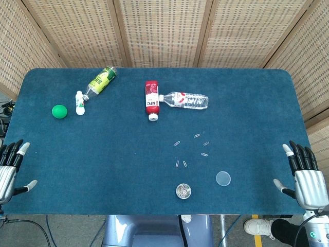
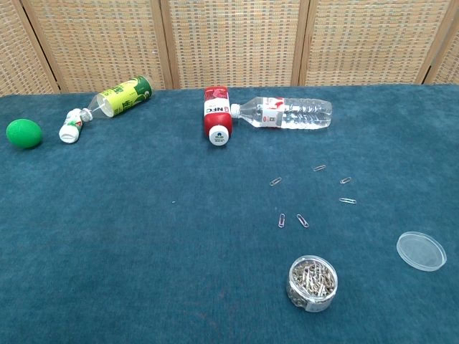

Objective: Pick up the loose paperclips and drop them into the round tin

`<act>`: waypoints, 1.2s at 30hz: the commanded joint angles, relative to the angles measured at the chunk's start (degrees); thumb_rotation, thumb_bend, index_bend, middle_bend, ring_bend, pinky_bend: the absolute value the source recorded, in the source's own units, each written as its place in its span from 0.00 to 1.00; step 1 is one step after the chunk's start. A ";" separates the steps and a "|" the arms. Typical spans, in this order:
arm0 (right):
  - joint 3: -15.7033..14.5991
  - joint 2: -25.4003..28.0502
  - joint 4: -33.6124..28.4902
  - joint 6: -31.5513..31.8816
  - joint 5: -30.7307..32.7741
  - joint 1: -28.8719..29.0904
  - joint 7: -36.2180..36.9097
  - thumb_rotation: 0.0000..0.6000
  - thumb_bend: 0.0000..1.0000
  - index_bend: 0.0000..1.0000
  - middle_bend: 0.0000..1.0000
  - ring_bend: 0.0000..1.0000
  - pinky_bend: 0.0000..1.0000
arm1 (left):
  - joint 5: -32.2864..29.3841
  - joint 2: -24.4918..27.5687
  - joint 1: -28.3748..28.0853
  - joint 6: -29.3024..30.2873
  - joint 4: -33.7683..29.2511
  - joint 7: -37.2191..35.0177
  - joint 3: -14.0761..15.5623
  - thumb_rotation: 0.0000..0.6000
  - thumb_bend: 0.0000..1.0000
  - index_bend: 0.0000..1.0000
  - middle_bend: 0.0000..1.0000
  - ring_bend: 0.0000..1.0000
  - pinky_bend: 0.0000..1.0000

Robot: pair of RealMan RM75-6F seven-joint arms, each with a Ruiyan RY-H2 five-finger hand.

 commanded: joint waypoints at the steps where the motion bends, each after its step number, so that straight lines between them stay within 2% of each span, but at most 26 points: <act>1: 0.06 -0.12 0.25 0.08 -0.07 0.03 -0.14 1.00 0.00 0.06 0.00 0.00 0.00 | -0.06 0.06 0.04 0.06 -0.07 -0.08 -0.06 1.00 0.00 0.00 0.00 0.00 0.00; 8: -0.04 -0.50 0.53 -0.75 0.20 0.29 0.76 1.00 0.00 0.09 0.00 0.00 0.00 | -0.11 -0.17 -0.05 -0.34 0.06 0.33 0.05 1.00 0.00 0.00 0.00 0.00 0.00; 10: -0.20 -0.64 -0.14 -2.52 0.67 0.95 2.38 1.00 0.02 0.12 0.00 0.00 0.00 | -0.13 -0.33 -0.12 -0.44 0.09 0.64 0.01 1.00 0.00 0.00 0.00 0.00 0.00; 13: 0.33 -0.79 -1.56 -9.01 2.57 4.19 5.21 1.00 0.08 0.17 0.00 0.00 0.00 | -0.46 -0.60 -0.23 -0.67 0.22 1.03 -0.13 1.00 0.00 0.00 0.00 0.00 0.00; 14: 1.83 -1.60 -2.09 -15.35 4.21 8.40 3.13 1.00 0.09 0.20 0.00 0.00 0.00 | -0.45 -0.68 -0.36 -1.01 0.17 1.08 -0.06 1.00 0.00 0.00 0.00 0.00 0.00; 15: 2.77 -1.95 -2.58 -18.19 6.05 10.11 1.77 1.00 0.09 0.23 0.00 0.00 0.00 | -0.51 -0.76 -0.37 -1.04 0.24 1.31 -0.07 1.00 0.00 0.00 0.00 0.00 0.00; 17: 4.08 -2.83 -3.37 -21.48 8.94 12.27 -0.78 1.00 0.09 0.29 0.00 0.00 0.00 | -0.70 -1.04 -0.34 -0.99 0.37 1.83 -0.15 1.00 0.00 0.00 0.00 0.00 0.00; 21: 6.89 -7.36 -2.14 -26.90 15.14 16.80 -5.23 1.00 0.17 0.37 0.00 0.00 0.00 | -1.29 -1.76 -0.36 -1.14 0.88 3.06 -0.32 1.00 0.00 0.00 0.00 0.00 0.00; 26: 9.76 -12.98 1.02 -31.72 23.44 21.29 -8.12 1.00 0.30 0.45 0.00 0.00 0.00 | -2.43 -2.75 -0.96 -2.25 1.87 3.67 -0.84 1.00 0.00 0.00 0.00 0.00 0.00; 32: 10.79 -16.59 4.00 -33.52 28.50 23.90 -10.64 1.00 0.41 0.46 0.00 0.00 0.00 | -3.06 -2.97 -1.13 -2.42 2.41 3.29 -1.26 1.00 0.00 0.00 0.00 0.00 0.00; 36: 10.79 -19.28 5.70 -33.85 30.77 25.15 -11.64 1.00 0.42 0.47 0.00 0.00 0.00 | -3.27 -2.93 -1.19 -2.47 2.61 2.93 -1.40 1.00 0.00 0.00 0.00 0.00 0.00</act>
